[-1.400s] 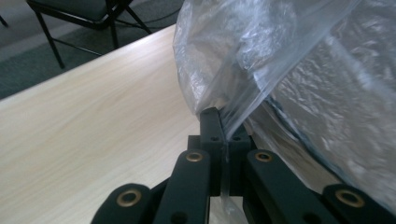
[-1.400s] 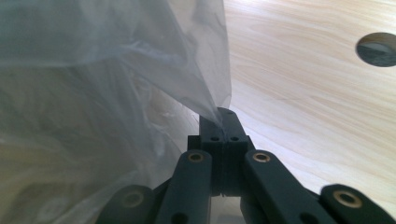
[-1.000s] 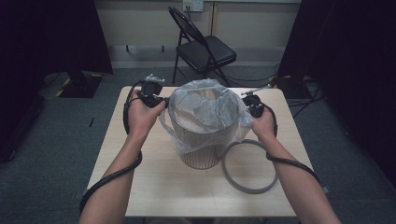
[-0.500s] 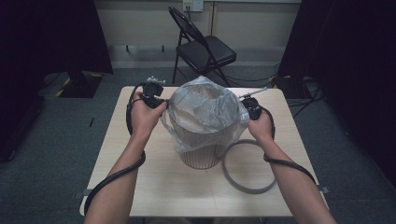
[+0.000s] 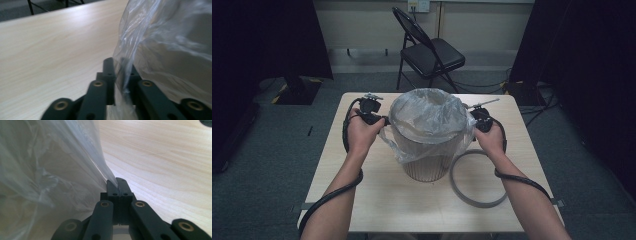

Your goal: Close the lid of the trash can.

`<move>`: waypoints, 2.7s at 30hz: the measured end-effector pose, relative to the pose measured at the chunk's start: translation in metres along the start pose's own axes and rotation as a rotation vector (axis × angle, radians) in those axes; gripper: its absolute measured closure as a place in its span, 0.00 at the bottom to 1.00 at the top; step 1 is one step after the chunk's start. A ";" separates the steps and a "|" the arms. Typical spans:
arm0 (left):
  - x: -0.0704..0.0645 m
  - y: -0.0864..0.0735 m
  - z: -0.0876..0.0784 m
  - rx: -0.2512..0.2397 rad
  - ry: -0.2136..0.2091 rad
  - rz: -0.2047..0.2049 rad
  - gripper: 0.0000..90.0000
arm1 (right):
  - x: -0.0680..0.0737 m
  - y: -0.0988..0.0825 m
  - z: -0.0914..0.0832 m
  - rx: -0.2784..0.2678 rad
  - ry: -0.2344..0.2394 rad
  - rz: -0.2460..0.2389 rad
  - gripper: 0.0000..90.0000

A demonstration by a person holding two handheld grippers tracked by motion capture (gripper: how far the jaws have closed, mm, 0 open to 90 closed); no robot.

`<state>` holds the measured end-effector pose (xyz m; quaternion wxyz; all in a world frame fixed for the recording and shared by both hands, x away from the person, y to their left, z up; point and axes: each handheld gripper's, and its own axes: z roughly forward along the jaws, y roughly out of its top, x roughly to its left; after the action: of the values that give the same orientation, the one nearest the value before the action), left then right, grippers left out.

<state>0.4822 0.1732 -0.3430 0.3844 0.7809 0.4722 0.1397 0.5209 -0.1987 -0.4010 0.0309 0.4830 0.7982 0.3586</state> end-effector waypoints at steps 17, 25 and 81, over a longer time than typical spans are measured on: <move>-0.022 -0.027 -0.029 0.174 -0.054 -0.032 0.65 | 0.009 -0.003 -0.035 -0.053 -0.043 -0.041 1.00; -0.029 -0.037 -0.019 0.215 -0.089 -0.018 0.98 | 0.014 -0.006 -0.039 -0.060 -0.047 -0.053 1.00; 0.003 -0.061 -0.038 0.058 0.029 0.027 0.23 | -0.019 -0.019 -0.055 -0.023 -0.144 -0.122 0.18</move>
<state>0.4232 0.2097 -0.3631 0.3528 0.7958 0.4710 0.1425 0.4950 -0.2490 -0.3770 0.1156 0.4576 0.8178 0.3293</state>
